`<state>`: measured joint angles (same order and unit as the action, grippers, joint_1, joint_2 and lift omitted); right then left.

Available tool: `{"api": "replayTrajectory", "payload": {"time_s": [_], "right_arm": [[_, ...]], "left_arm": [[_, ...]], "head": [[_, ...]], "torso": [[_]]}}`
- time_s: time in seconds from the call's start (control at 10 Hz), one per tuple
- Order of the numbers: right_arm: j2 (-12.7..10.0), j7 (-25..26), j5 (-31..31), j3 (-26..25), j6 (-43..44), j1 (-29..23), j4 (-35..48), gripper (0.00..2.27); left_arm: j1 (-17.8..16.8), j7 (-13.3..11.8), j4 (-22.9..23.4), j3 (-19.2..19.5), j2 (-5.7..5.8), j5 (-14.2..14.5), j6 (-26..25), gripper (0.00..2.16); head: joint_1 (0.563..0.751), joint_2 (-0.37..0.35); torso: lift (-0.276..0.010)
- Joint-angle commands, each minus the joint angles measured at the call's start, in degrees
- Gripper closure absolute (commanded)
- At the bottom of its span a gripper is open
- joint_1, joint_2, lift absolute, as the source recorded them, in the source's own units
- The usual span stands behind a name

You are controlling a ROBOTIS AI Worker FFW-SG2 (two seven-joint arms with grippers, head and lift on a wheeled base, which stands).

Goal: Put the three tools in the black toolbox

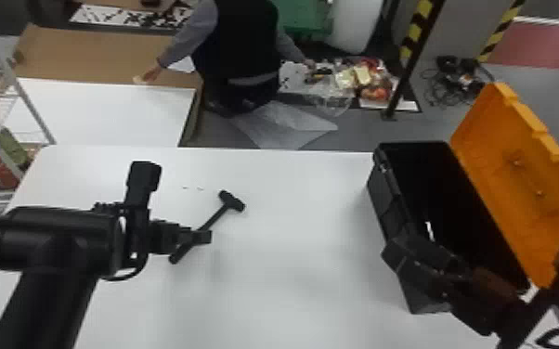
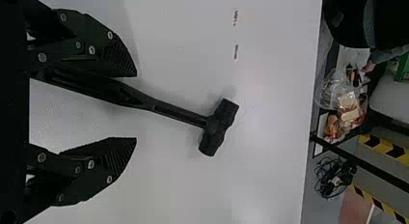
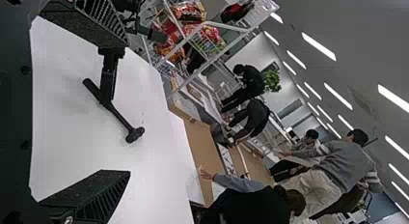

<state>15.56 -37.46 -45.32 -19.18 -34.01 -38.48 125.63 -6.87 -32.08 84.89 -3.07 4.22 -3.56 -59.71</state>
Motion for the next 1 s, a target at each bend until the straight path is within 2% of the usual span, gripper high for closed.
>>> {"api": "replayTrajectory", "payload": {"time_s": [0.0, 0.1, 0.2, 0.3, 0.4, 0.6, 0.9], "right_arm": [[-0.09, 0.02, -0.03, 0.10, 0.30, 0.16, -0.38, 0.06], [-0.09, 0.10, -0.03, 0.19, 0.65, 0.25, -0.47, 0.06], [-0.18, 0.28, -0.03, 0.28, 1.18, 0.25, -0.56, 0.06], [-0.18, 0.28, -0.03, 0.28, 1.35, 0.25, -0.56, 0.06], [-0.18, 0.28, -0.03, 0.28, 1.35, 0.25, -0.65, 0.06], [-0.18, 0.19, 0.06, 0.19, 1.35, 0.33, -0.82, 0.06], [-0.18, 0.19, -0.03, -0.25, 1.53, 0.60, -0.82, 0.06]], "left_arm": [[-0.16, 0.00, -0.08, 0.00, 0.00, -0.84, -0.19, 1.55], [-0.16, 0.44, -0.08, 0.00, 0.00, -0.92, -0.89, 1.80], [-0.07, 0.35, 0.01, -0.09, 0.00, -0.92, -1.07, 1.80], [0.10, 0.44, 0.10, 0.09, 0.00, -0.57, -1.25, 1.96], [0.28, 0.44, 0.54, 0.17, -0.09, 0.13, -2.13, 1.97], [1.69, 0.70, 4.32, 0.00, -0.18, 1.80, -2.83, 1.97], [3.35, 0.88, 11.79, 0.00, -0.09, 7.42, -7.05, 1.97]], "head": [[0.695, -0.085], [0.695, -0.081], [0.695, -0.077], [0.695, -0.077], [0.695, -0.078], [0.695, -0.086], [0.695, -0.115]], "torso": [[-0.055], [-0.055], [-0.055], [-0.055], [-0.055], [-0.055], [-0.055]]}}
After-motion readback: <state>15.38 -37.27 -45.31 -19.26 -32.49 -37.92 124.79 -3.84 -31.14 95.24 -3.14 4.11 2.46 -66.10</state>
